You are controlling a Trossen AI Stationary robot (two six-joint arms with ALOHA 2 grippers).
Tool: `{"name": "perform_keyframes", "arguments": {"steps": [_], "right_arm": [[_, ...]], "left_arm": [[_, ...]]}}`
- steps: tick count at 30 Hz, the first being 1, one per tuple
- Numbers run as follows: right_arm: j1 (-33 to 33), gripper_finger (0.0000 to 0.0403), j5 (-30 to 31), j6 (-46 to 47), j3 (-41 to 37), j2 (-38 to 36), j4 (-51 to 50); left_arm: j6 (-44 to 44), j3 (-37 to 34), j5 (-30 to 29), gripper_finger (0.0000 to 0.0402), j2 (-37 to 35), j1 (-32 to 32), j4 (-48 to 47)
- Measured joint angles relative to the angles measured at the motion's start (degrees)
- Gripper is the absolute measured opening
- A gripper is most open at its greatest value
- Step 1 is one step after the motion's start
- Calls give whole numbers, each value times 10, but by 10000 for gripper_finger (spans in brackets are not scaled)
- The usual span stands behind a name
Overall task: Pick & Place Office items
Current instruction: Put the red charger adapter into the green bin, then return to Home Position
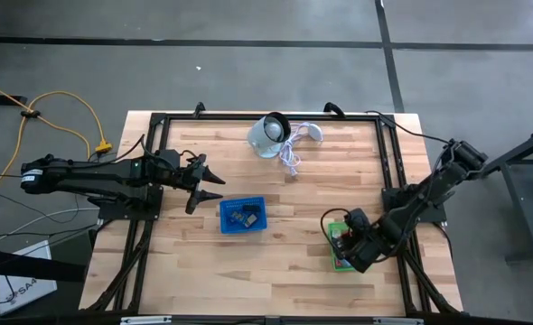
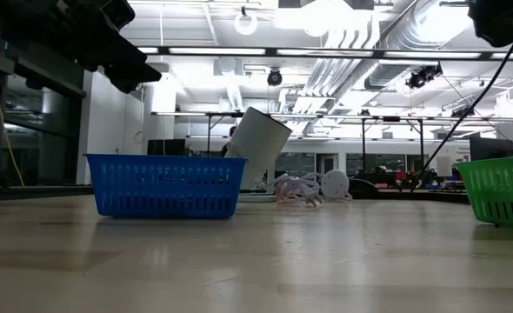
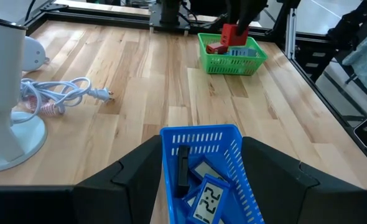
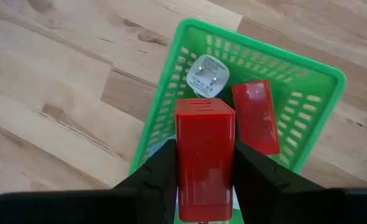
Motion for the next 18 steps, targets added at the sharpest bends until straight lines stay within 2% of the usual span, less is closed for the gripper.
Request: {"name": "perform_keyframes", "arguments": {"steps": [10, 18], "right_arm": [[13, 147, -14, 23, 0, 0, -4], [13, 152, -14, 23, 0, 0, -11]], "left_arm": [[0, 0, 0, 211, 0, 0, 0], [0, 0, 0, 211, 0, 0, 0]]}}
